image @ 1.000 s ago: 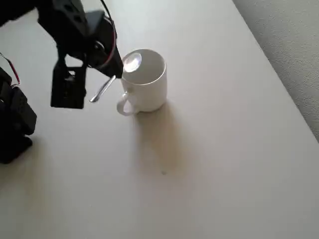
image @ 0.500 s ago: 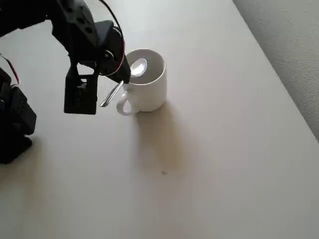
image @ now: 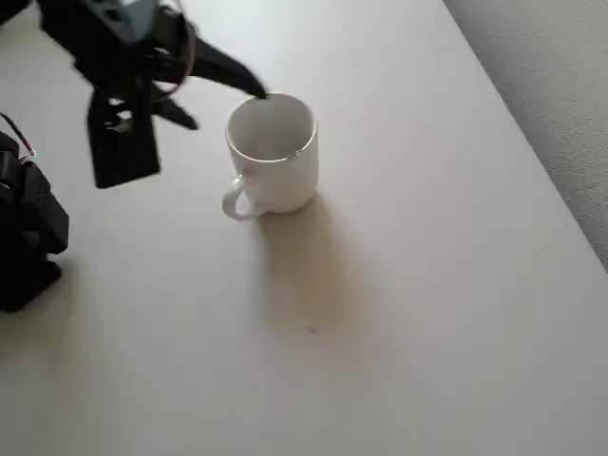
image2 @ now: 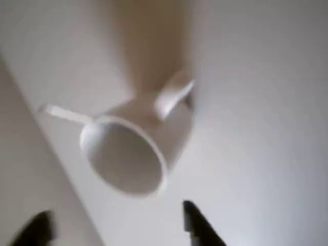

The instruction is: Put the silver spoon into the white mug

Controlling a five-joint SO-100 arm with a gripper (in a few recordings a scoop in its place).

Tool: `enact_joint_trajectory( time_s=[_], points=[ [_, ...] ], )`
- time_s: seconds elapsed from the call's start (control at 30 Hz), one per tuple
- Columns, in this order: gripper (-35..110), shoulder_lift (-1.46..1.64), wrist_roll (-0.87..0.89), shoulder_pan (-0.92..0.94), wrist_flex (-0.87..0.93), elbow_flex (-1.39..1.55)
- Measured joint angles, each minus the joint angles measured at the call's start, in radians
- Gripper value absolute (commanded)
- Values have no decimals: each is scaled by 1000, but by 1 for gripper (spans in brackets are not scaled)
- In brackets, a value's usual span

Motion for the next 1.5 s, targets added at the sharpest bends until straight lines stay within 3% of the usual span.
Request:
enact_joint_trajectory(
  time_s=[0.13, 0.3, 0.73, 1.5],
  points=[
    [-2, 233, -46, -26, -6, 100],
    [-2, 673, -83, -43, -106, 514],
    [-2, 1072, -210, 106, -327, 1278],
    [-2, 1098, -327, 167, -334, 1358]
  ],
)
